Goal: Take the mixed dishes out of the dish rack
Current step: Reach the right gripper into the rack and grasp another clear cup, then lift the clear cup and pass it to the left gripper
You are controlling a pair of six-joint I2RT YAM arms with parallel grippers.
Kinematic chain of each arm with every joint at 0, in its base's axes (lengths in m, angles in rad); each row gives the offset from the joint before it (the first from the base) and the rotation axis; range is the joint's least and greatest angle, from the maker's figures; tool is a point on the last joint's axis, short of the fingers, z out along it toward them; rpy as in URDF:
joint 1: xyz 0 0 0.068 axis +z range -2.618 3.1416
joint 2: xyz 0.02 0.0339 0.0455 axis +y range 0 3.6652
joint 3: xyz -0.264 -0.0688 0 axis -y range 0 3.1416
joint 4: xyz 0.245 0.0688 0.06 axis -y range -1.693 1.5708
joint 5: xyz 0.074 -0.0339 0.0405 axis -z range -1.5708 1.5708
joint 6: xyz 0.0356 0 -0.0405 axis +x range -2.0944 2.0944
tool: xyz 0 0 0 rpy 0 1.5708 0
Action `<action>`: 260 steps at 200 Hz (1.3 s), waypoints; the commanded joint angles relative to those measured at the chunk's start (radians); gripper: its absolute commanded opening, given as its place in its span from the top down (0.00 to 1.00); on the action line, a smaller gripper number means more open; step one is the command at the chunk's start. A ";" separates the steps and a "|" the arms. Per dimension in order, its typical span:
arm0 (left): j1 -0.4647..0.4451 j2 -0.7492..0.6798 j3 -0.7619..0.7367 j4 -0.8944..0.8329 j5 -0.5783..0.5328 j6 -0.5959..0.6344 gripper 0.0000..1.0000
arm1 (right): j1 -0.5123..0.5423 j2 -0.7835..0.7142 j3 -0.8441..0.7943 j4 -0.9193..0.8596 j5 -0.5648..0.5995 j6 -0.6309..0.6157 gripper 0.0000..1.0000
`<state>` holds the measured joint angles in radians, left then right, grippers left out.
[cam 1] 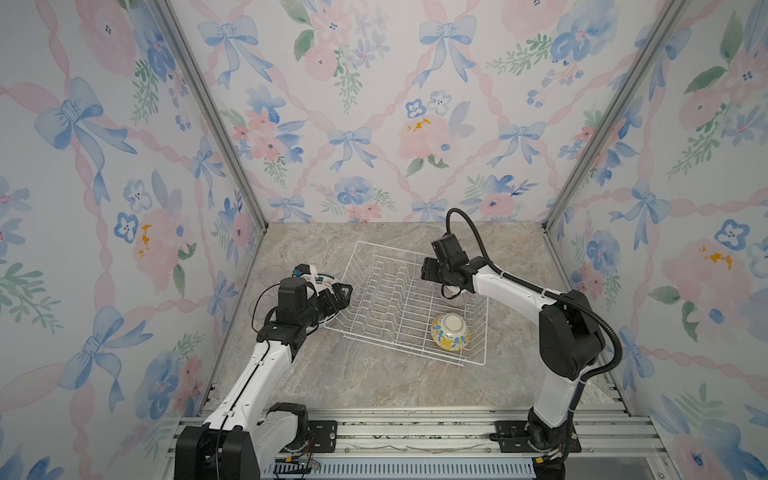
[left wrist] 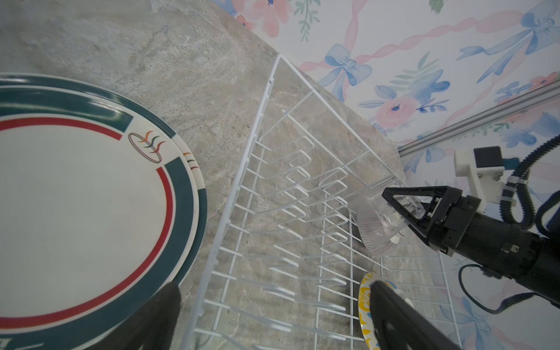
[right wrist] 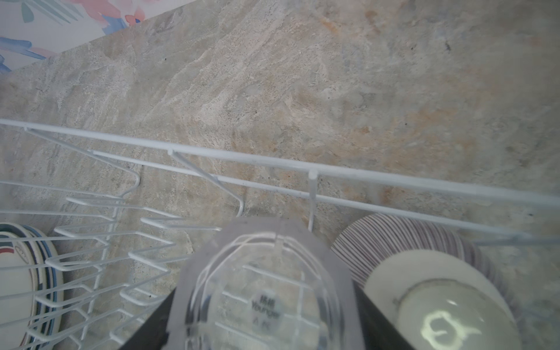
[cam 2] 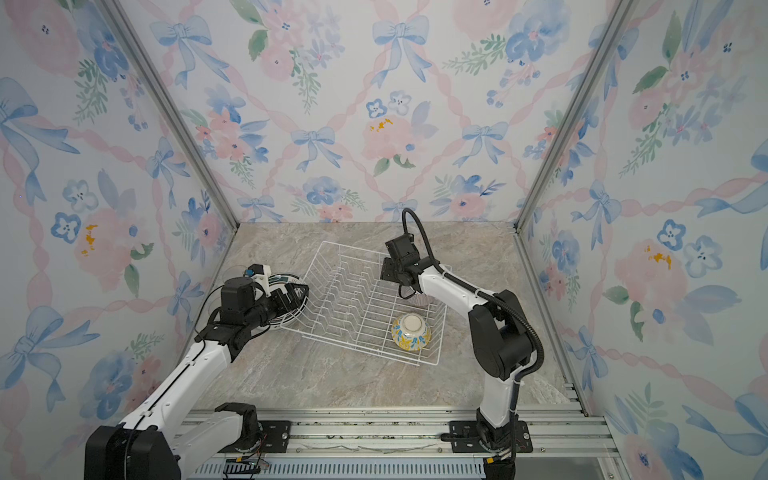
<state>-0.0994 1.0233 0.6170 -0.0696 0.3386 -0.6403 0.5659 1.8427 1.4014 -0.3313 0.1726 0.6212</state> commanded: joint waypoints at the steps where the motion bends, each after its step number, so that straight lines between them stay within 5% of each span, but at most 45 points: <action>1: -0.022 -0.030 -0.003 -0.009 0.023 -0.015 0.02 | 0.009 -0.067 -0.027 0.024 0.007 0.037 0.36; 122: -0.241 -0.008 0.078 0.057 -0.124 -0.076 0.02 | -0.001 -0.368 -0.177 0.041 -0.060 0.099 0.36; 215: -0.469 0.242 0.211 0.322 -0.135 -0.175 0.02 | -0.074 -0.500 -0.292 0.166 -0.253 0.251 0.36; 260: -0.511 0.375 0.303 0.435 -0.076 -0.164 0.16 | -0.102 -0.520 -0.319 0.243 -0.325 0.332 0.36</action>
<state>-0.6029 1.3418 0.8616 0.2844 0.2337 -0.8131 0.4866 1.3655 1.0969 -0.1860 -0.0937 0.8898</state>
